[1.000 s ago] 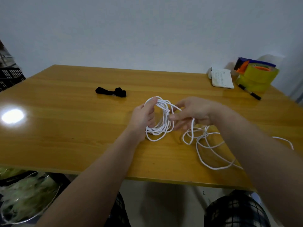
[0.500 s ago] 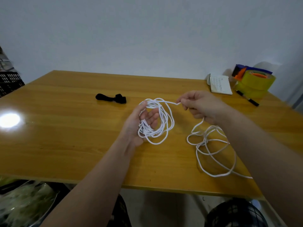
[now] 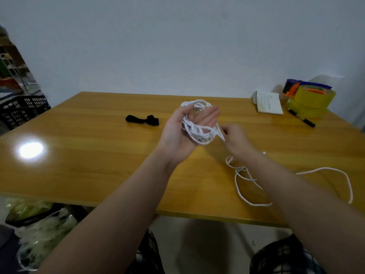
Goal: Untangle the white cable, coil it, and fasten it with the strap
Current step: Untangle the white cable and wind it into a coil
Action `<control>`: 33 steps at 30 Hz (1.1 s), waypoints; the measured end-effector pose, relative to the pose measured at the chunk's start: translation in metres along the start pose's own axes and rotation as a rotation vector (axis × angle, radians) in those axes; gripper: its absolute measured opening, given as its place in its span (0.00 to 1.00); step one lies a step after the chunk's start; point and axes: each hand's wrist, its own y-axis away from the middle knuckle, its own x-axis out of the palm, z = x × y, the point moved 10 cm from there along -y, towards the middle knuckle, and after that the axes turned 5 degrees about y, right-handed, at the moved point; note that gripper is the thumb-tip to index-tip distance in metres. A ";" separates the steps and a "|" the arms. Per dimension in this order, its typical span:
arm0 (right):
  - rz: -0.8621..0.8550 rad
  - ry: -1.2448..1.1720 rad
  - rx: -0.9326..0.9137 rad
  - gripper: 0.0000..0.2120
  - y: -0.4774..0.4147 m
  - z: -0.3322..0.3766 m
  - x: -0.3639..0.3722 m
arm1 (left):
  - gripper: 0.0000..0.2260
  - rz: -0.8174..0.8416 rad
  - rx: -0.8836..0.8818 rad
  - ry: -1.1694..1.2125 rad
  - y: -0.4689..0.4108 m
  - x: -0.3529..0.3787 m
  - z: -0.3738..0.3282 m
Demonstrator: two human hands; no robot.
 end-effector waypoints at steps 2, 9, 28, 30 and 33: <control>0.085 -0.019 -0.113 0.15 0.010 0.017 0.008 | 0.18 -0.071 0.054 -0.067 -0.002 -0.009 -0.013; 0.208 -0.015 -0.197 0.10 0.027 0.028 0.013 | 0.10 -0.341 0.218 -0.309 -0.006 -0.053 -0.049; 0.059 0.404 -0.623 0.06 0.058 0.101 -0.013 | 0.14 -0.162 0.131 -0.789 -0.013 -0.035 0.001; 0.071 0.315 -0.600 0.06 0.058 0.099 -0.018 | 0.16 -0.153 0.126 -0.872 -0.013 -0.032 0.001; 0.038 0.264 -0.407 0.20 0.047 0.080 -0.028 | 0.34 -0.081 0.037 -1.037 -0.009 -0.026 0.011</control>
